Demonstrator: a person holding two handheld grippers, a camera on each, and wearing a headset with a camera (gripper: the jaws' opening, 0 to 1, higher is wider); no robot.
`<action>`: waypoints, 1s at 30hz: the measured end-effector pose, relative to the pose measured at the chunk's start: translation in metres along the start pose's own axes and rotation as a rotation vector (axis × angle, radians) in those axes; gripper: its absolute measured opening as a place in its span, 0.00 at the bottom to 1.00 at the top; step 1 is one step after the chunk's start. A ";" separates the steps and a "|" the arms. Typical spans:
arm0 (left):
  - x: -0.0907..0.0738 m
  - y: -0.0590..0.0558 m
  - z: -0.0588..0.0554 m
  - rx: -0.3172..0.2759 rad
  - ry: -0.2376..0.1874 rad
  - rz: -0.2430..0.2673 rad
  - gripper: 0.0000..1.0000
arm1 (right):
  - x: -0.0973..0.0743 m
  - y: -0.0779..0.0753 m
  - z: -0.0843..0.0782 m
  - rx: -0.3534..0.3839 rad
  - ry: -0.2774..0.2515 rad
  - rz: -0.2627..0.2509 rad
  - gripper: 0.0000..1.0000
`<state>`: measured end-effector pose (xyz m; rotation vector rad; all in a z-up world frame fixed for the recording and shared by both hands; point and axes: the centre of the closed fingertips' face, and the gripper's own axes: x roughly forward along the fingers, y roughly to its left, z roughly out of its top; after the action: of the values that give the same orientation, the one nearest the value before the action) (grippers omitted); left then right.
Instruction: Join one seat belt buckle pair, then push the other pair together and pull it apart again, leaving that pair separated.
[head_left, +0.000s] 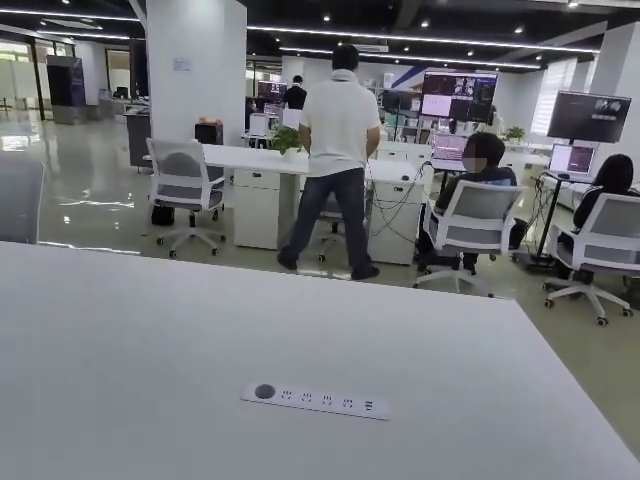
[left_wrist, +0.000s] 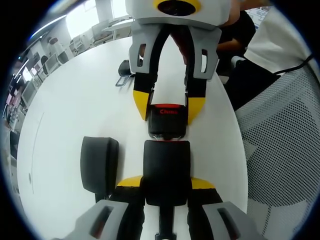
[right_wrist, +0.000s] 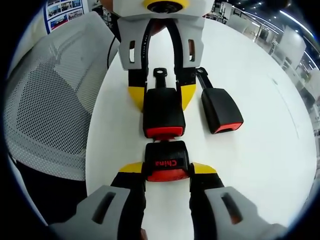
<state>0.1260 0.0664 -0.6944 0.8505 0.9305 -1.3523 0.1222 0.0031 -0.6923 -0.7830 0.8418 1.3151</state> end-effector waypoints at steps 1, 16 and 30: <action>0.000 0.000 0.000 0.000 0.000 0.000 0.33 | 0.000 0.000 0.000 0.000 0.001 0.000 0.31; -0.001 -0.006 0.002 -0.003 0.069 0.009 0.34 | 0.003 -0.001 -0.001 0.007 0.090 0.020 0.33; -0.013 -0.004 0.016 -0.076 -0.015 0.053 0.38 | -0.002 -0.004 0.005 -0.004 0.041 -0.008 0.33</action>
<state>0.1225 0.0567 -0.6757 0.8012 0.9360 -1.2688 0.1261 0.0063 -0.6882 -0.8179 0.8676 1.2974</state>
